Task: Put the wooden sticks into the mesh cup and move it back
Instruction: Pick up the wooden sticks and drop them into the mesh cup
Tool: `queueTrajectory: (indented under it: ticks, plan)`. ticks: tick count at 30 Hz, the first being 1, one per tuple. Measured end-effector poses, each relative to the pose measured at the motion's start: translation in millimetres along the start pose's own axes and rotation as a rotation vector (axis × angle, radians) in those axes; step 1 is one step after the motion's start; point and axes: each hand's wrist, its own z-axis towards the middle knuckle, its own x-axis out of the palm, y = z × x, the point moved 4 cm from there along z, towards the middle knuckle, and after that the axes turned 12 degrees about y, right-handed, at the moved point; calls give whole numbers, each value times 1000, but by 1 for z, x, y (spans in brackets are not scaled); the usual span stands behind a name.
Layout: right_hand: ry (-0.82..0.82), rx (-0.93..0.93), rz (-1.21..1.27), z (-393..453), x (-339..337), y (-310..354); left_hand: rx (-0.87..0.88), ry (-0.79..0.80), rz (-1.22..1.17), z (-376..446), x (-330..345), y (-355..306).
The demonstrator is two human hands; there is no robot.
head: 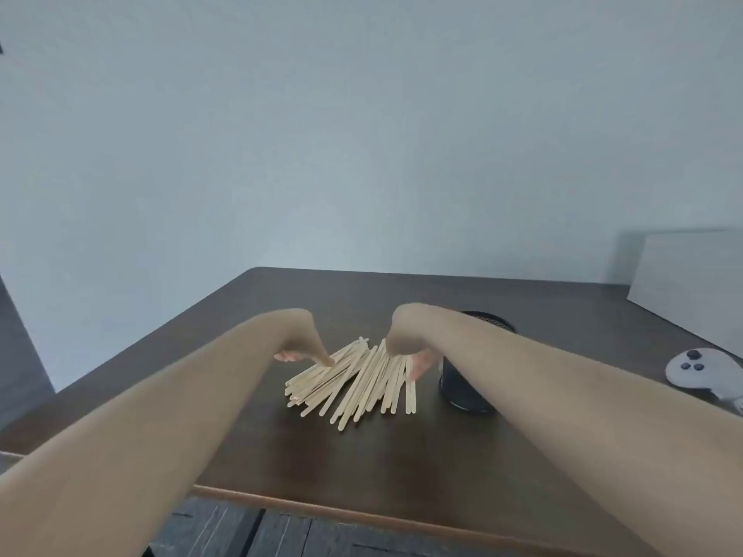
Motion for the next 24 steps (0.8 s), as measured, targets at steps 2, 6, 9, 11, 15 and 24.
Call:
queueTrajectory:
  ticks: [2,6,9,11,15,24]
  plan:
    - [79,77,-26,1,6,1,-12,33,7,1,7,-2]
    - [152,74,-117,-7,10,2,-41,64,27,7,18,-5]
    - [160,32,-195,-2,10,3,-81,56,59,11,19,-6]
    - [168,17,-178,14,15,1,-97,54,77,17,19,-4]
    - [217,30,-239,26,16,2,-99,61,119,18,19,-5]
    - [239,215,52,33,17,1,-74,70,47,16,14,-6]
